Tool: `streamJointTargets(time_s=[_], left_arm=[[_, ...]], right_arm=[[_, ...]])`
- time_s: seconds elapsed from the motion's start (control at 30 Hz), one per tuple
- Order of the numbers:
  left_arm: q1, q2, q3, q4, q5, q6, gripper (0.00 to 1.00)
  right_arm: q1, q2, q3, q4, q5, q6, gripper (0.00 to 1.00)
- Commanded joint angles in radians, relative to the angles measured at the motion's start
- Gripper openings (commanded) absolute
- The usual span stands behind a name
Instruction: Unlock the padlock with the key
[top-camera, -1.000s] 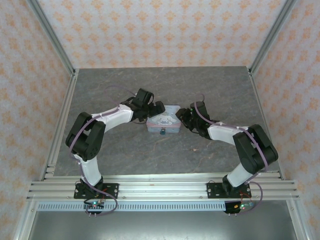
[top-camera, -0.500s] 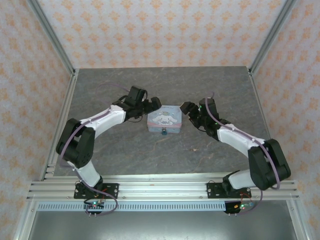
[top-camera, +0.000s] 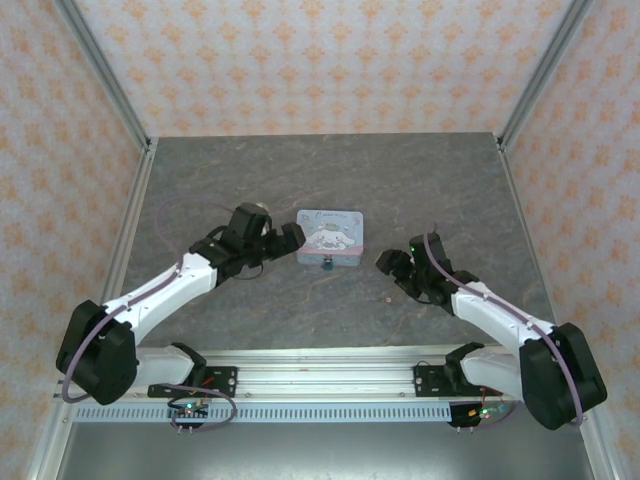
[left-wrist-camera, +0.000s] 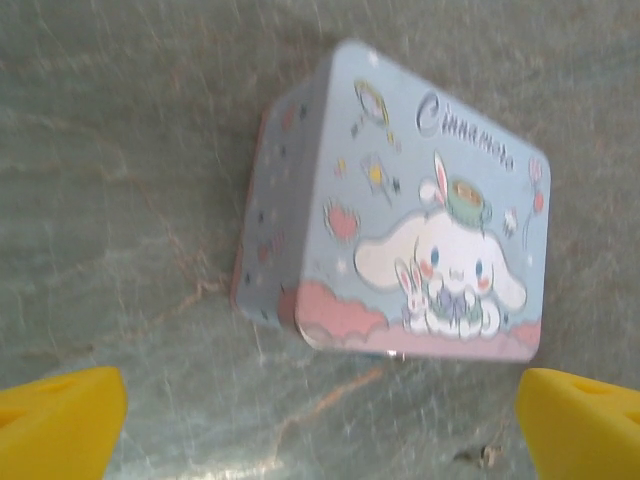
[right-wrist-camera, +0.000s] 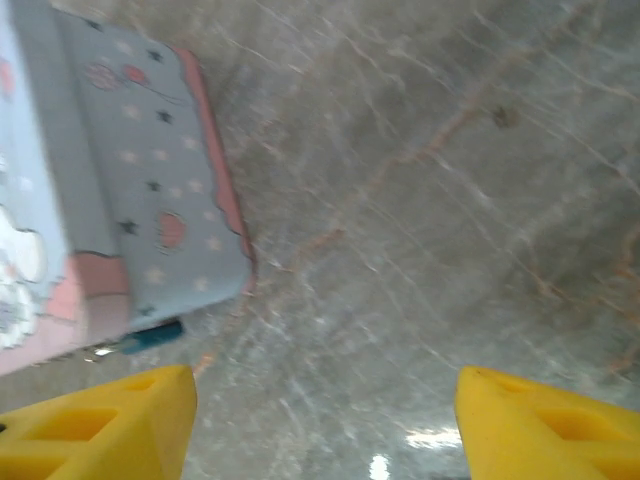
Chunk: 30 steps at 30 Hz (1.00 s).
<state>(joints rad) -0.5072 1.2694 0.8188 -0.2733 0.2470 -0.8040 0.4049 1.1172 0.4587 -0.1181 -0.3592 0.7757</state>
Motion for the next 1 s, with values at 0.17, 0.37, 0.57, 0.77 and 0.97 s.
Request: streamJointTargets(time_s=[0.17,0.37,0.57,0.77,0.97], left_arm=[[-0.085,0.012,0.003,-0.006,-0.051,-0.045,1.00],[-0.105,0.038,0.016,0.014,-0.055,-0.056,1.00],[-0.111,0.053,0.012,0.026,-0.060,-0.059,1.00],[-0.110,0.059,0.010,0.031,-0.064,-0.053,1.00],[-0.111,0.077,0.016,0.040,-0.061,-0.050,1.00]], right_arm=[[0.007,0.027,-0.051,0.015,-0.042,-0.036,0.65],[0.071,0.023,-0.070,-0.012,-0.072,-0.031,0.63],[0.154,0.006,-0.075,-0.050,-0.057,-0.004,0.59],[0.193,-0.024,-0.075,-0.115,-0.027,0.003,0.55],[0.204,-0.030,-0.045,-0.174,0.015,-0.029,0.54]])
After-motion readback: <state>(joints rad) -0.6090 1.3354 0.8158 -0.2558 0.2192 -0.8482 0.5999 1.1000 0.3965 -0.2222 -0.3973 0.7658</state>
